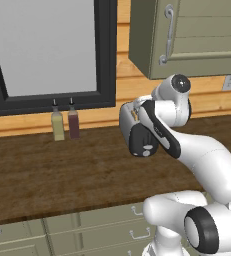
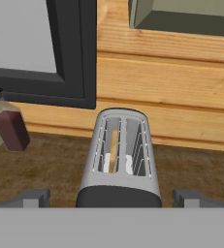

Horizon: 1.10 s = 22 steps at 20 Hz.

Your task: Start the toaster. Once the lever pops up, take the bread to the plate on the dining counter.

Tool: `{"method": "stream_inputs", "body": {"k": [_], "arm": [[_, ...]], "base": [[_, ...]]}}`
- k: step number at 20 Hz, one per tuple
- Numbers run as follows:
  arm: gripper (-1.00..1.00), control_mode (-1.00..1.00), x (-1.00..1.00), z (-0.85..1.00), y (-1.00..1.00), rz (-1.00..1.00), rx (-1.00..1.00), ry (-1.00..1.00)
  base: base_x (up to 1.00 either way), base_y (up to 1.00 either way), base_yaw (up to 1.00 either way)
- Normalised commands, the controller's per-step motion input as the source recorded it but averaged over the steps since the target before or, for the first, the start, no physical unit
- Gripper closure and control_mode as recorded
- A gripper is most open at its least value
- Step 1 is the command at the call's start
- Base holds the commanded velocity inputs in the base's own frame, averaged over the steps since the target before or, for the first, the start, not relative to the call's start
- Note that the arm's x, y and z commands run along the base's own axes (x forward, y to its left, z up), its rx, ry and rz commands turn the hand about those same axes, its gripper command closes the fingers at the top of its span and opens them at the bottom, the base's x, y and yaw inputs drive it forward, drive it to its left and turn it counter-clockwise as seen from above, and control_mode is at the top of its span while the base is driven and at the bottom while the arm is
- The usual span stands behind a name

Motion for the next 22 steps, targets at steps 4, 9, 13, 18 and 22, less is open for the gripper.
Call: {"method": "stream_inputs", "body": {"k": [4,9,13,18,22], "arm": [[-1.0,-1.0,0.0,0.0,0.0,0.0,0.0,0.0],[-1.0,-1.0,0.0,0.0,0.0,0.0,0.0,0.0],[-1.0,-1.0,0.0,0.0,0.0,0.0,0.0,0.0],[-1.0,-1.0,0.0,0.0,0.0,0.0,0.0,0.0],[-1.0,-1.0,0.0,0.0,0.0,0.0,0.0,0.0]], "base": [[0.0,0.0,0.0],[0.0,0.0,0.0],[0.0,0.0,0.0],[0.0,0.0,0.0],[0.0,0.0,0.0]]}}
